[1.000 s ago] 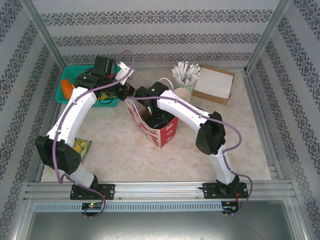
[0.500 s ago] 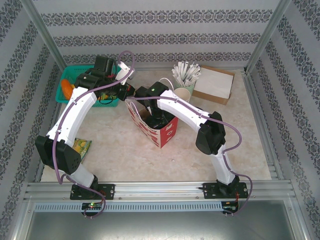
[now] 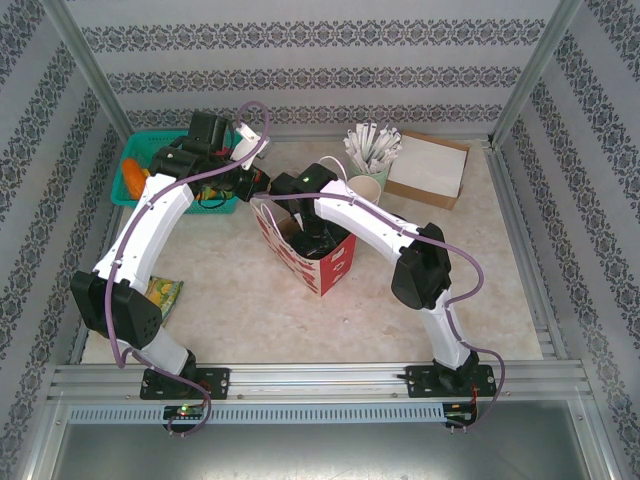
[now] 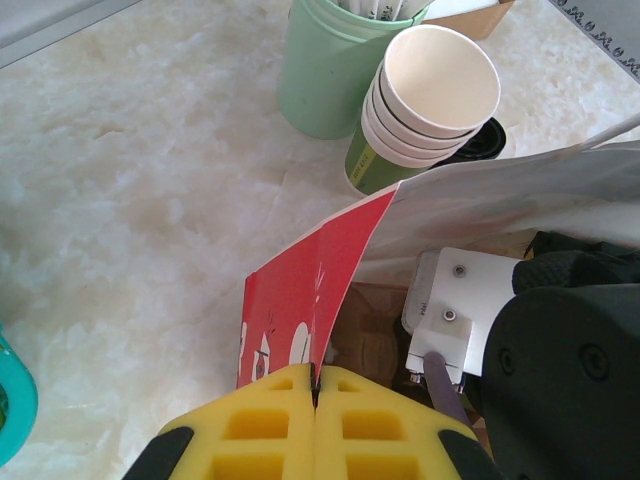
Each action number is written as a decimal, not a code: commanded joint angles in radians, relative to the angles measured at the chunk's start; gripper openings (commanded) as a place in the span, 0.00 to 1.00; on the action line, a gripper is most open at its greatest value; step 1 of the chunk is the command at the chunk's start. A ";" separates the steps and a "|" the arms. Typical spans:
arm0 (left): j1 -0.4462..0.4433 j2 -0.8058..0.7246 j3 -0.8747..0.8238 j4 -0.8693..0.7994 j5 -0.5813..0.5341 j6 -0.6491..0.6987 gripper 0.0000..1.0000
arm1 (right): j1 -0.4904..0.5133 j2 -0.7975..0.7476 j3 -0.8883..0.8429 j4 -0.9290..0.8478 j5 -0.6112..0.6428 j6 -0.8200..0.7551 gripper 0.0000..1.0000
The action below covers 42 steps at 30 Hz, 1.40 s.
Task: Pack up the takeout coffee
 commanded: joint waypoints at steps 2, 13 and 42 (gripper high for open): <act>-0.008 0.010 0.024 0.019 0.007 0.005 0.00 | -0.015 0.004 0.011 0.006 -0.008 -0.007 0.64; -0.007 0.012 0.021 0.014 0.014 0.004 0.00 | -0.020 -0.022 -0.031 0.084 0.011 0.003 0.63; -0.007 0.009 0.019 0.005 0.020 0.001 0.00 | -0.019 -0.048 -0.073 0.148 0.030 0.001 0.63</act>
